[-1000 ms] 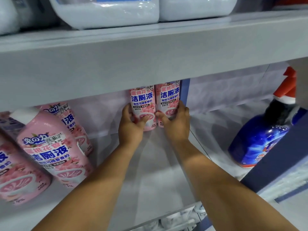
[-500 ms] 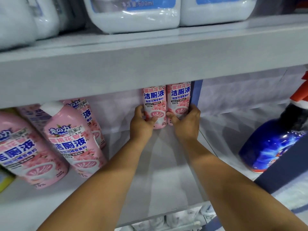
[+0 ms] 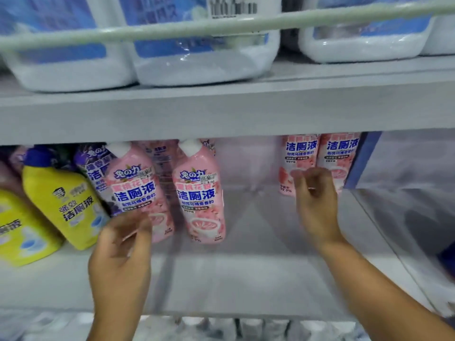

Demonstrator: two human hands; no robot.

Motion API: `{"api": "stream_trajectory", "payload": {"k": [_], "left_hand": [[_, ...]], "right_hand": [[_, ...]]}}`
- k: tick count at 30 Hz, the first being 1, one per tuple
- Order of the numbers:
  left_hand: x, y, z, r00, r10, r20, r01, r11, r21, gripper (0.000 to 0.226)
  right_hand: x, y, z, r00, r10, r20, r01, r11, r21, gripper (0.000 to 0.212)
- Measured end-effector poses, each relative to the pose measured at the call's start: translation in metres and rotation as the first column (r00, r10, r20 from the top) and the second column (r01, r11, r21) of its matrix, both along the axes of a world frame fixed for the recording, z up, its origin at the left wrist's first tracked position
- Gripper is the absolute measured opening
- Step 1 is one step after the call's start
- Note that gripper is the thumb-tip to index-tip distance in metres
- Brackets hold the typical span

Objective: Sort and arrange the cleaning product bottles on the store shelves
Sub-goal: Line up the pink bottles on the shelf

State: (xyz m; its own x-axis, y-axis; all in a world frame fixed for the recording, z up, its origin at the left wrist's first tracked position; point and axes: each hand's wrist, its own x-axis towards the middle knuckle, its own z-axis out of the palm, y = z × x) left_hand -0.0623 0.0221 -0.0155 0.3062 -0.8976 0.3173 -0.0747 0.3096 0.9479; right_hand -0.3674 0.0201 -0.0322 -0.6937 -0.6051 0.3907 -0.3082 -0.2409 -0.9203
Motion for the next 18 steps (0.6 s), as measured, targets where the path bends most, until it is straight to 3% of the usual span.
{"api": "stream_trajectory", "payload": {"k": [2,4,6,9,13,18], "left_hand": [[0.026,-0.023,-0.006,0.997,0.082,0.013,-0.082,0.997,-0.008,0.021],[0.040,-0.044,-0.008,0.996,0.088,0.015,-0.088,0.996,0.032,0.034],[0.046,-0.064,-0.009,1.000,0.000,0.012,0.000,0.998,0.061,0.043],[0.050,-0.088,-0.014,0.957,-0.256,0.136,0.243,0.964,0.106,0.039],[0.042,-0.085,-0.022,0.938,-0.311,0.152,0.284,0.942,0.177,0.044],[-0.001,-0.052,-0.028,0.889,-0.445,0.108,0.420,0.886,0.199,0.046]], "right_hand": [[0.043,0.002,0.012,0.960,0.280,-0.030,-0.274,0.954,0.120,0.010],[0.078,0.000,0.020,0.877,0.480,-0.002,-0.465,0.851,0.246,0.028],[0.098,-0.008,0.023,0.817,0.573,0.063,-0.563,0.771,0.297,0.048],[0.115,-0.017,0.024,0.806,0.579,0.125,-0.584,0.741,0.332,0.052],[0.120,-0.017,0.020,0.852,0.520,0.058,-0.503,0.786,0.360,0.037],[0.084,0.009,0.016,0.892,0.442,0.097,-0.447,0.827,0.342,0.039]]}}
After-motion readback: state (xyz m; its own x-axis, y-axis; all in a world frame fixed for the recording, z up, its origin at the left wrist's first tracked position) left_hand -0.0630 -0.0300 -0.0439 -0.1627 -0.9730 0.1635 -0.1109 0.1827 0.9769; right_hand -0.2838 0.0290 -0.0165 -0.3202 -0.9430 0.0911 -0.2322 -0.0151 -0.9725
